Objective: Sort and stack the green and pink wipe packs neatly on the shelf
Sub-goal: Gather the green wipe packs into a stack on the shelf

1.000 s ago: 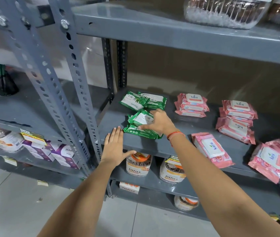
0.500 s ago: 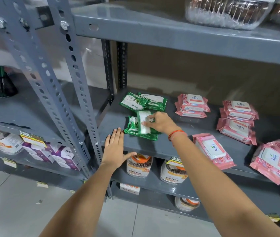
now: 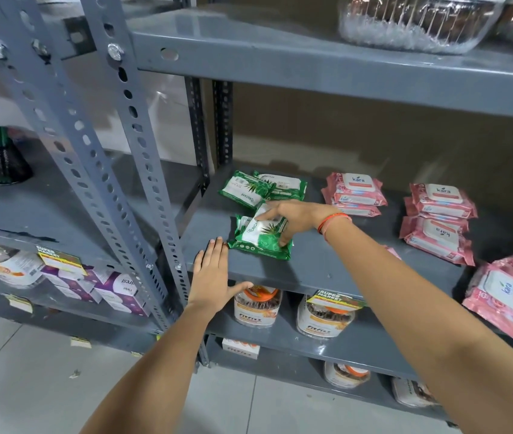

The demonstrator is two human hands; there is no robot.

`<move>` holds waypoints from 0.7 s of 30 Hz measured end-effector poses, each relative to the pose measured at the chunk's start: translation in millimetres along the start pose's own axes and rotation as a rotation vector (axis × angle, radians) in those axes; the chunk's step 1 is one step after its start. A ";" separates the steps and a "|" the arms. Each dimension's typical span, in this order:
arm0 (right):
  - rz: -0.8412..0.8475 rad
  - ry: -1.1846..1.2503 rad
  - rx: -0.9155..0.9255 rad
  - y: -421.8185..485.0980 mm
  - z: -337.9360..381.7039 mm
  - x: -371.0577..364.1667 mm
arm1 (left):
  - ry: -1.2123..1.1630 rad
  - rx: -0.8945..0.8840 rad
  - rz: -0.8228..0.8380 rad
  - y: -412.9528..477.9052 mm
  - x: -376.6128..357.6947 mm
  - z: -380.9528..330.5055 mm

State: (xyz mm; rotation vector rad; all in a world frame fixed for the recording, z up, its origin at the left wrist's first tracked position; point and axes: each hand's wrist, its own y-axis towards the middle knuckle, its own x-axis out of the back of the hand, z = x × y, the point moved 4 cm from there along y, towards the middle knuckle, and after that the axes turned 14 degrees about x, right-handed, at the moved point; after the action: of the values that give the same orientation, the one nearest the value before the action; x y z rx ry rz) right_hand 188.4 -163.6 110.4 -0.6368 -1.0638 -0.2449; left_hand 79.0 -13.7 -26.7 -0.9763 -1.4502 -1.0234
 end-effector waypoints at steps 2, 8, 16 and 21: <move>-0.093 0.076 -0.008 0.4 -2.4 -6.3 | -0.007 0.002 0.003 0.7 -0.5 0.3; -0.343 0.003 -0.252 1.1 0.4 -22.9 | -0.007 0.009 -0.003 -0.2 0.7 0.3; -0.448 -0.152 -0.430 5.4 21.0 -32.2 | -0.009 0.017 -0.025 -0.6 2.1 -0.2; -0.553 -0.205 -0.258 8.3 17.9 -48.4 | -0.021 0.017 0.004 1.2 -1.5 1.1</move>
State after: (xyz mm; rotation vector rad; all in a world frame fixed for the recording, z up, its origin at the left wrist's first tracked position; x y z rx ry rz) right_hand 156.0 -151.7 71.1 -0.5936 -1.4087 -0.8206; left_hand 80.0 -12.4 -28.2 -0.9804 -1.4712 -0.9988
